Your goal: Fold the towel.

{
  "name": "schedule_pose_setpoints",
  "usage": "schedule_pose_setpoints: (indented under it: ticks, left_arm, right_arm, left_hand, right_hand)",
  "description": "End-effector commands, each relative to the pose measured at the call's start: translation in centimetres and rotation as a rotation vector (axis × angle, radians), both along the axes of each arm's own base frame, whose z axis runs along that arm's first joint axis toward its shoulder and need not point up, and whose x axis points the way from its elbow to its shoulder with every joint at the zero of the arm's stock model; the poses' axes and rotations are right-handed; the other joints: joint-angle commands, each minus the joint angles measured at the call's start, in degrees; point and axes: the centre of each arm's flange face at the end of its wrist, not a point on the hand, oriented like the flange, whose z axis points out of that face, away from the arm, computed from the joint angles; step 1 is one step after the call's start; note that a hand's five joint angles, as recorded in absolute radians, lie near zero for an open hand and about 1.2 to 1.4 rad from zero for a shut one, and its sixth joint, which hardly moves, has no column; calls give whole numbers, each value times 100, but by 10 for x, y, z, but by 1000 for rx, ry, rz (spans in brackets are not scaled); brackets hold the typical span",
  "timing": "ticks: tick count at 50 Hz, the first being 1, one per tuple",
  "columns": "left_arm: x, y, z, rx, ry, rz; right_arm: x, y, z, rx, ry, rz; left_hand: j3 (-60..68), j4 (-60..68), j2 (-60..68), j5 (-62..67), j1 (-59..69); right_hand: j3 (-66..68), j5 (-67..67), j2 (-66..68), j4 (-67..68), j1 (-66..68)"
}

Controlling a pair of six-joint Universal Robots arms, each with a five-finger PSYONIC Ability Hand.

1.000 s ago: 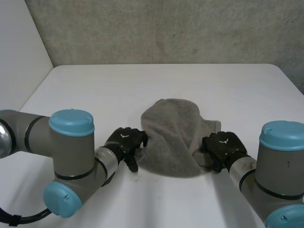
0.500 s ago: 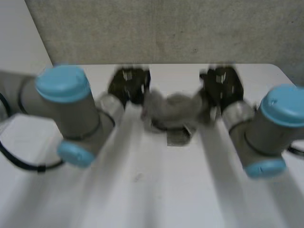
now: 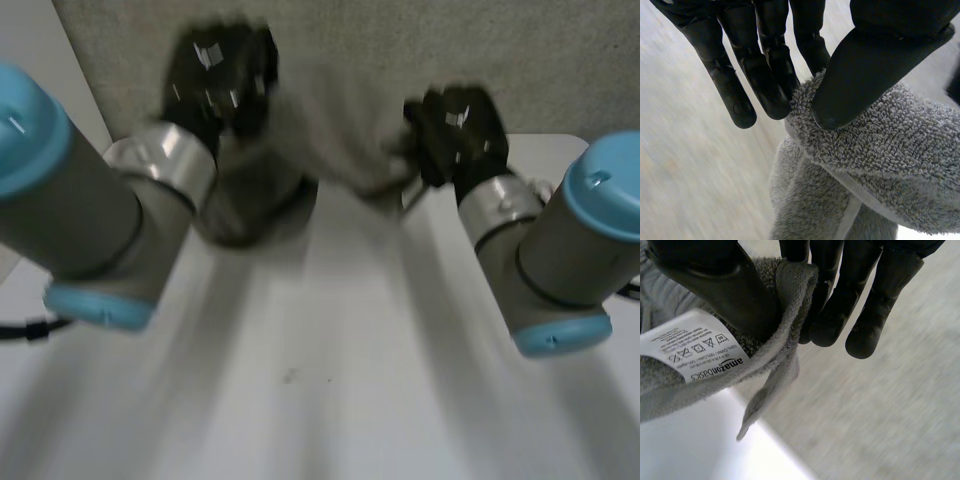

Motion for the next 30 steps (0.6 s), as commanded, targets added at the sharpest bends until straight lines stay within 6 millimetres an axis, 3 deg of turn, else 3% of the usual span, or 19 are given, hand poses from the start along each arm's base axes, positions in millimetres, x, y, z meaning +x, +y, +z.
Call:
schedule_pose_setpoints:
  ticks: [1,3,4,5,8,9,11,12,14,16,26,30]
  left_arm:
    - [4,23,-105,265,-177,-46]
    - [2,40,-142,359,-242,-78]
    - [2,40,-142,359,-242,-78]
    - [0,49,-155,389,-267,-97]
    - [-3,59,-168,419,-294,-118]
    - [-3,59,-168,419,-294,-118]
    - [-4,62,-168,420,-295,-127]
    - [-4,62,-168,420,-295,-128]
    - [-6,64,-163,408,-289,-132]
    - [-6,63,-159,398,-279,-131]
    - [-2,52,-134,337,-232,-99]
    - [12,37,-128,329,-218,-43]
  right_arm:
    - [-10,9,-70,219,131,-12]
    - [-11,9,-81,247,150,-15]
    - [-13,10,-91,279,169,-19]
    - [-15,9,-99,305,182,-25]
    - [-17,8,-103,325,197,-32]
    - [-20,6,-105,333,210,-41]
    - [-24,3,-106,335,220,-54]
    - [-28,-2,-105,332,226,-70]
    - [-33,-6,-104,326,228,-87]
    - [-37,-11,-102,320,227,-102]
    - [-58,-34,-95,289,227,-198]
    - [-66,-41,-94,277,247,-229]
  left_hand:
    - [1031,1026,1034,1137,1204]
    - [1031,1026,1034,1137,1204]
    - [1031,1026,1034,1137,1204]
    - [1031,1026,1034,1137,1204]
    - [934,929,937,1039,1106]
    - [933,928,936,1038,1105]
    - [-993,-998,-989,-887,-820]
    - [-1002,-1007,-999,-896,-829]
    - [-3144,-3149,-3141,-3039,-2972]
    - [-3688,-3693,-3685,-3582,-3515]
    - [-4114,-4119,-4111,-4008,-3941]
    - [-4114,-4119,-4111,-4008,-3941]
  right_hand:
    - [353,317,516,329,391]
    - [353,317,516,329,391]
    - [353,317,516,329,391]
    - [353,317,516,329,391]
    - [353,317,516,329,391]
    - [353,317,516,329,391]
    - [353,317,516,329,391]
    - [353,317,516,329,391]
    - [353,317,516,329,391]
    - [353,317,516,329,391]
    - [353,317,516,329,391]
    - [353,317,516,329,391]
